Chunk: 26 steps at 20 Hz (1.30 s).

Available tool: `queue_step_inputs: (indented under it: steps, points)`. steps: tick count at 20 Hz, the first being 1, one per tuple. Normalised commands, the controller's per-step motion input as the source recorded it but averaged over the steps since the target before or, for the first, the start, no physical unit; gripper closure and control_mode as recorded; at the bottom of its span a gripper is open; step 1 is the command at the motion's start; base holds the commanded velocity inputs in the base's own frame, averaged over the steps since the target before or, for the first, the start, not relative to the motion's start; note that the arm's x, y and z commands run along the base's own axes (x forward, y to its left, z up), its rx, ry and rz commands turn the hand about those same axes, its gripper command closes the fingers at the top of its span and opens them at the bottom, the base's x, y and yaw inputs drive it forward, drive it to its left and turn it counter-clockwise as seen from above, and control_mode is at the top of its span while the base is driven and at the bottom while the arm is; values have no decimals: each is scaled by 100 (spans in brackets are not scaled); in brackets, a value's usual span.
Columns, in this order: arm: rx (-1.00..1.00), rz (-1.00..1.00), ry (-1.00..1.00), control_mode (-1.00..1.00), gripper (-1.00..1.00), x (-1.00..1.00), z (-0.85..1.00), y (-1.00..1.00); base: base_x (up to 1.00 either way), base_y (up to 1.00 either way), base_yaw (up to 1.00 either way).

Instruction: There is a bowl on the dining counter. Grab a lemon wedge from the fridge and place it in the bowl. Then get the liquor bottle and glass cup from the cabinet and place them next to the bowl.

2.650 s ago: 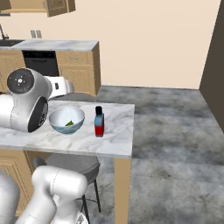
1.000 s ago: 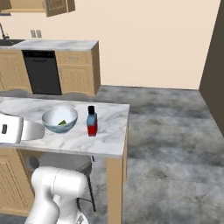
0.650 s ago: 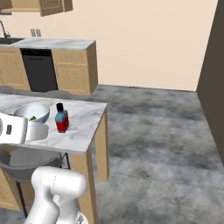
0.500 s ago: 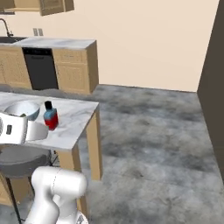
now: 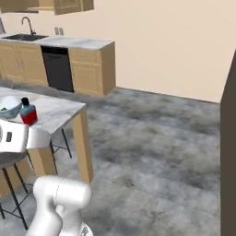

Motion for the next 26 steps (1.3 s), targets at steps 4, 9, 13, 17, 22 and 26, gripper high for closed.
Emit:
queue_step_inputs:
  steps: [4, 9, 13, 17, 22, 26]
  points:
    - [0, 0, 0, 100, -100, 0, 0, 0, 49, -81, 41]
    - [0, 0, 0, 100, -100, 0, 0, 0, 66, -74, 43]
    - [0, 0, 0, 100, -100, 0, 0, 0, 70, -75, 42]
    - [0, 0, 0, 100, -100, 0, 0, 0, 72, -78, 40]
    - [0, 0, 0, 100, -100, 0, 0, 0, 69, -84, 37]
    - [0, 0, 0, 100, -100, 0, 0, 0, 64, -85, 36]
